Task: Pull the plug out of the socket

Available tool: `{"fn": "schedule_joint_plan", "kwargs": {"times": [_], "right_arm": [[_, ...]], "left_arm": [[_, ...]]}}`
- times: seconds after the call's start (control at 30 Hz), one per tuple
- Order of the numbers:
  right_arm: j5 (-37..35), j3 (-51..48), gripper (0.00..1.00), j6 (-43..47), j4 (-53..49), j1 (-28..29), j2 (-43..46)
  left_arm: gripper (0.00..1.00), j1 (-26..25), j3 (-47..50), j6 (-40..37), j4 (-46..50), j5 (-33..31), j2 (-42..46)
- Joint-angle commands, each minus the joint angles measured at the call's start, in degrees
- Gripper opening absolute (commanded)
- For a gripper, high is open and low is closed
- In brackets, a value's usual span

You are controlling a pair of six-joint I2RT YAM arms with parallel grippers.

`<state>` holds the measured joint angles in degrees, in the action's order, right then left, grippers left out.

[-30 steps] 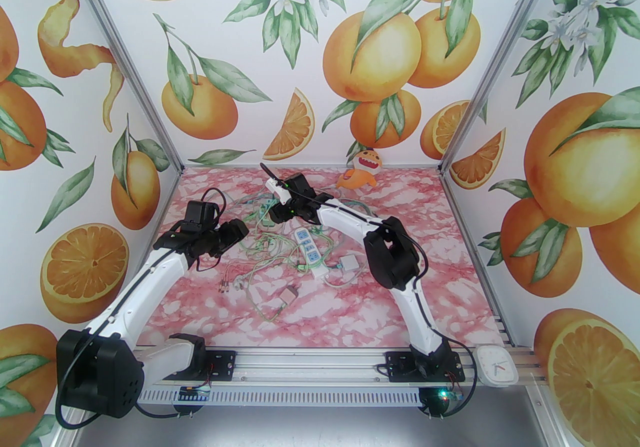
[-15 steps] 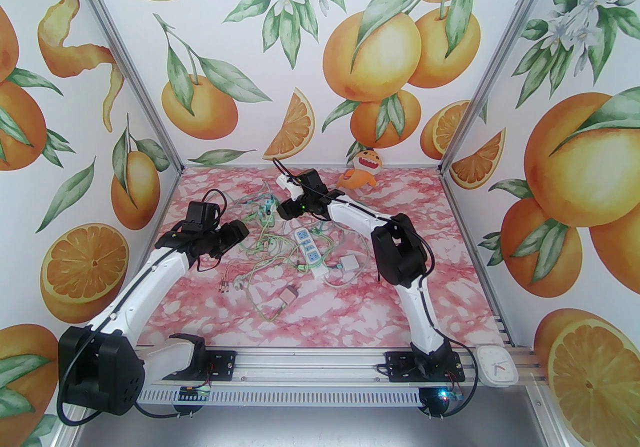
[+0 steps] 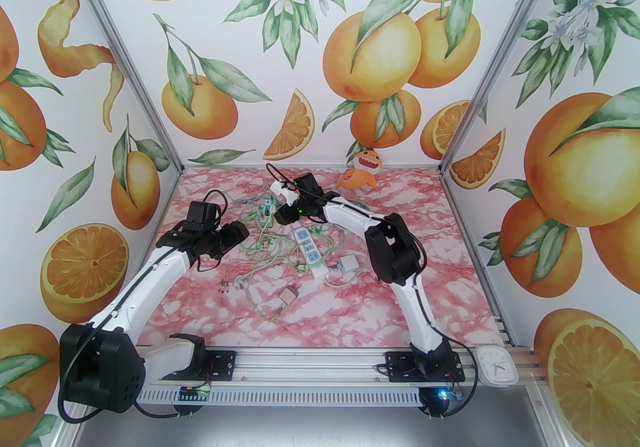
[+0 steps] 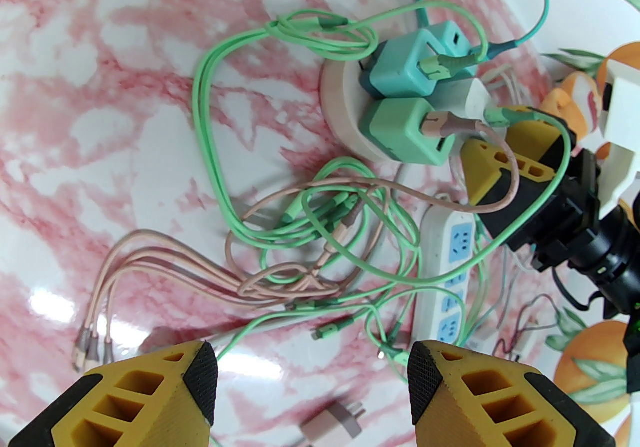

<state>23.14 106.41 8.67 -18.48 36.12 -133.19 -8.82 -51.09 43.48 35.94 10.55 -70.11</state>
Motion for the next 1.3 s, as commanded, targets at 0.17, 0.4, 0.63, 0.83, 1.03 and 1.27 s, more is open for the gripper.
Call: {"fn": "schedule_joint_plan", "kwargs": {"times": [0.17, 0.4, 0.63, 0.83, 1.03, 1.27], "right_arm": [[-3.3, -4.6, 0.46, -1.2, 0.2, 5.2, 4.4], [-5.6, -3.4, 0.41, -2.1, 0.5, 7.2, 3.2], [-7.8, -2.2, 0.49, -3.1, 1.7, 8.2, 1.3], [-9.1, -1.9, 0.4, -3.5, 5.2, 9.2, 0.3], [-9.6, -3.4, 0.32, -4.4, 6.0, 9.3, 1.7], [-10.6, -7.0, 0.31, -5.2, 7.8, 10.2, 4.6]], "left_arm": [[0.65, -0.2, -0.7, -0.5, -2.8, 2.1, -2.6], [0.61, 2.4, -0.6, -1.7, -5.5, 4.8, -5.5], [0.6, 4.7, -0.8, -2.6, -6.6, 6.6, -6.9], [0.6, 5.5, -1.0, -3.1, -7.1, 7.5, -8.5], [0.56, 7.0, 0.2, -2.7, -12.0, 10.9, -12.0], [0.54, 8.9, -0.3, -2.4, -16.5, 12.0, -16.0]]}}
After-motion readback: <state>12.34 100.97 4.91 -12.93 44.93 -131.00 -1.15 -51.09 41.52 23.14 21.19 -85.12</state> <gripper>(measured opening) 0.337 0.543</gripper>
